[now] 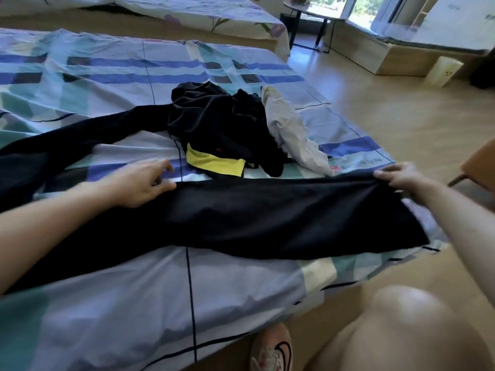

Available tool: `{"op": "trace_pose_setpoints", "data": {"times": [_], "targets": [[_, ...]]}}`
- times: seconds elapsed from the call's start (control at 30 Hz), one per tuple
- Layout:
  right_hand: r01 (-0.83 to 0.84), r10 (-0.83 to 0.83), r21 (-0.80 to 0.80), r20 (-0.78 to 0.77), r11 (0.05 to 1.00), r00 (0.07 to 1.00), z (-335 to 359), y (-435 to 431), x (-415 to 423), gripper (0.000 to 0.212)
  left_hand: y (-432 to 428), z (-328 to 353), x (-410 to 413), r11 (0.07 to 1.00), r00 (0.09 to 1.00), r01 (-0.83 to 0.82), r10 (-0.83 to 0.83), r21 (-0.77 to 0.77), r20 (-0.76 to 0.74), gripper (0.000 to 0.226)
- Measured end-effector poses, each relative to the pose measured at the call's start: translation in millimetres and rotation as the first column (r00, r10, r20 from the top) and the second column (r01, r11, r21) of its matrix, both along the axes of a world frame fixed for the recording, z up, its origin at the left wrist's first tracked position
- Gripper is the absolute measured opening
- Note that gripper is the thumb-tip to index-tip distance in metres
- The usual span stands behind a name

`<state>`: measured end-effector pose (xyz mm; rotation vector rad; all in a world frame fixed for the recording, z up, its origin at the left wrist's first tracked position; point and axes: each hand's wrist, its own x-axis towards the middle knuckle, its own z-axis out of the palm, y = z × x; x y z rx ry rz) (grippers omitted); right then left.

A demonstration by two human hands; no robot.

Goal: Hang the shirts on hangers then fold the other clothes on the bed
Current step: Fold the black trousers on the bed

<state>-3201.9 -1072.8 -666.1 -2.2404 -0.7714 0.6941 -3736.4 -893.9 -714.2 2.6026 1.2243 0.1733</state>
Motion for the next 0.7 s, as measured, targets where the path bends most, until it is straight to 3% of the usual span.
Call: {"op": "trace_pose_setpoints", "data": {"times": [0.07,0.13,0.23,0.3,0.4,0.47,0.53,0.6,0.67,0.7], "targets": [[-0.035,0.033,-0.055,-0.025,0.998,0.999,-25,-4,-1,0.058,-2,-19,-3,0.992,1.000,-0.023,0.022,0.126,0.004,0.036],[-0.053,0.052,-0.039,-0.034,0.998,0.998,-26,-10,-6,0.067,-6,-21,-7,0.988,0.994,-0.094,0.085,0.123,0.076,0.033],[-0.198,0.189,-0.116,-0.080,0.973,0.979,-17,-19,-5,0.063,0,-5,-18,0.963,0.975,-0.224,0.222,-0.148,-0.031,0.052],[-0.278,0.268,-0.115,-0.090,0.954,0.959,-13,-22,-1,0.066,6,4,-28,0.941,0.984,-0.177,0.163,-0.289,-0.074,0.056],[-0.227,0.228,0.044,-0.016,0.973,0.974,-11,-13,11,0.061,12,9,-30,0.905,0.989,-0.076,0.122,-0.420,0.085,0.052],[-0.137,0.129,0.128,0.066,0.982,0.989,-12,-2,17,0.055,17,7,-24,0.946,0.983,-0.094,0.138,-0.310,0.124,0.047],[-0.076,0.051,0.125,0.190,0.989,0.980,-21,6,16,0.053,23,-2,-20,0.978,0.980,-0.189,0.194,-0.092,0.052,0.035],[-0.021,-0.003,0.088,0.269,0.996,0.963,-33,12,11,0.057,14,-8,-13,0.949,0.964,-0.262,0.265,0.173,0.005,0.027],[-0.008,0.003,0.020,0.247,1.000,0.969,-37,11,1,0.070,-11,-7,-1,0.921,0.990,-0.138,0.122,0.365,0.065,0.027],[-0.012,0.015,-0.018,0.218,1.000,0.976,-37,8,-2,0.079,-31,-4,8,0.928,0.995,-0.016,-0.024,0.373,0.101,0.029]]}}
